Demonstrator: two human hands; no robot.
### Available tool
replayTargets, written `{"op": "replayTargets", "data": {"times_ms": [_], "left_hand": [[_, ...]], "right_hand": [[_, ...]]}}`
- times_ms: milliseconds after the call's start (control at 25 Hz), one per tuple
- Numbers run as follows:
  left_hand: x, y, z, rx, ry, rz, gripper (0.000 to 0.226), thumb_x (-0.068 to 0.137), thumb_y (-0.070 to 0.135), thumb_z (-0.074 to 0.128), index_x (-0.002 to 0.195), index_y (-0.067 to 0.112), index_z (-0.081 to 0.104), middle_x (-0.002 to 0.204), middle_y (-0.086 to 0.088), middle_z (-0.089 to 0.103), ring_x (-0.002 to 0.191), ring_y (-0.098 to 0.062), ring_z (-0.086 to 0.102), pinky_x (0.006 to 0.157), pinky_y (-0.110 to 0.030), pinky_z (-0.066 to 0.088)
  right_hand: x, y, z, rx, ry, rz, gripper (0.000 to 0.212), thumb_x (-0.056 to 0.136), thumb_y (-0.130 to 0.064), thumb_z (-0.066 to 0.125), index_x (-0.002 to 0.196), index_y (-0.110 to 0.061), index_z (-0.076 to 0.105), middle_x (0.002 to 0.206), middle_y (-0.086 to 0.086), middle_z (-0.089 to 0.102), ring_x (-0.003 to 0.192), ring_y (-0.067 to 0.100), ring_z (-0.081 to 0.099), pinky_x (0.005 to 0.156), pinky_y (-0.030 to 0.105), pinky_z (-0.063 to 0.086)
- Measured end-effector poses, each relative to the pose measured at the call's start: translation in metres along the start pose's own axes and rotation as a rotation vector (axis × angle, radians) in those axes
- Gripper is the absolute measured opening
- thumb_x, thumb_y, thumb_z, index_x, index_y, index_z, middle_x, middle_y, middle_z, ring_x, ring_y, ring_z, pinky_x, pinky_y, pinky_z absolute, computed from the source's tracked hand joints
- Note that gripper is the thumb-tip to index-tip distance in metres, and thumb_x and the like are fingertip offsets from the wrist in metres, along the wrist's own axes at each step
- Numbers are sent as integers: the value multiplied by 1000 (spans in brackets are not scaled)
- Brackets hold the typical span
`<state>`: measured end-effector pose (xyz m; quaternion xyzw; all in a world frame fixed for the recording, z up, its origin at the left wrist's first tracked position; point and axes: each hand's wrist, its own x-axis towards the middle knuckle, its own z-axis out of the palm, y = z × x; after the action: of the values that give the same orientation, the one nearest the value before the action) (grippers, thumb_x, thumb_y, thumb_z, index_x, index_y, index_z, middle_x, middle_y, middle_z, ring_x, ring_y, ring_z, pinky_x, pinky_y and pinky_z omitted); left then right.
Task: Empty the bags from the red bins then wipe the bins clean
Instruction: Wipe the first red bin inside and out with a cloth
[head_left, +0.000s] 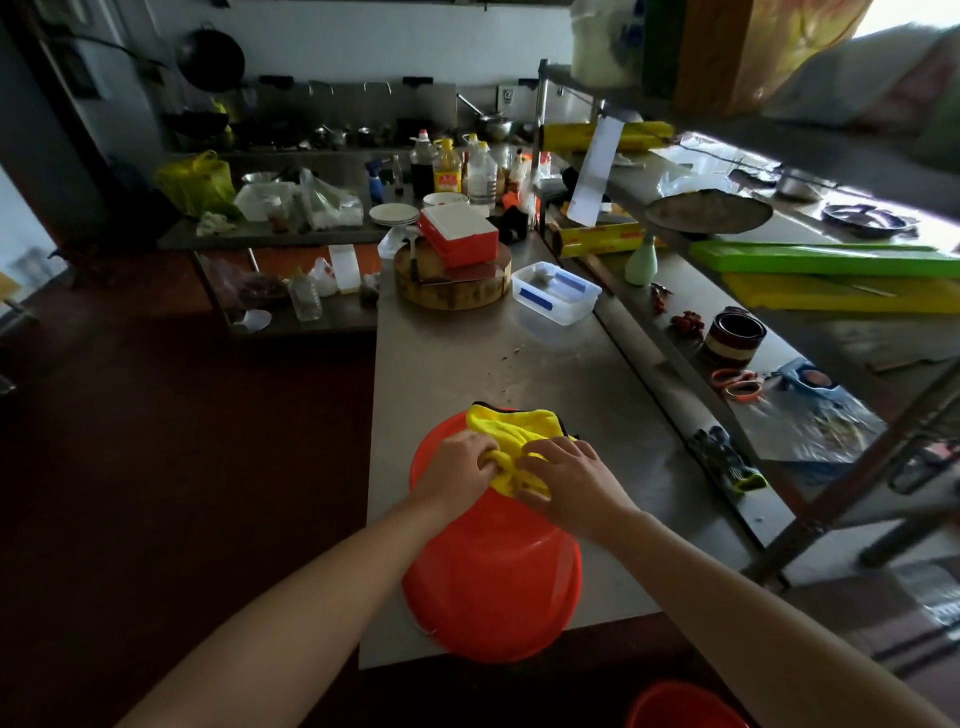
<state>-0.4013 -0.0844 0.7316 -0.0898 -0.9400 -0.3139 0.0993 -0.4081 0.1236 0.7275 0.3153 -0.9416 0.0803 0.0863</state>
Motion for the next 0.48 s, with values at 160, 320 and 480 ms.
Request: {"op": "replayTargets", "data": {"times_ms": [160,320,480], "left_hand": [[23,36,-23,-89,47,-123,21,83,20,72,104,17,76,101,-5,75,92,-21,68,78,-25,45],[35,64,-36,-143,38,-143,19,88,30,69,102,20,75,97,2,76,91,-13,68,74,-18,44],[46,72,-54,-67,-121,70,50,84,26,64,134,22,60,133,-1,62,121,-18,56,99,-23,38]], "right_hand": [[6,-13,-15,-50,95,184,62,83,-72,53,130,-31,56,125,-6,61,115,24,56,93,44,45],[17,-18,-34,96,182,359,40,92,-48,60,124,-24,57,119,-1,64,110,26,60,89,40,45],[21,14,-67,488,310,447,11,89,-24,68,98,-18,67,88,1,68,83,26,63,69,32,41]]}}
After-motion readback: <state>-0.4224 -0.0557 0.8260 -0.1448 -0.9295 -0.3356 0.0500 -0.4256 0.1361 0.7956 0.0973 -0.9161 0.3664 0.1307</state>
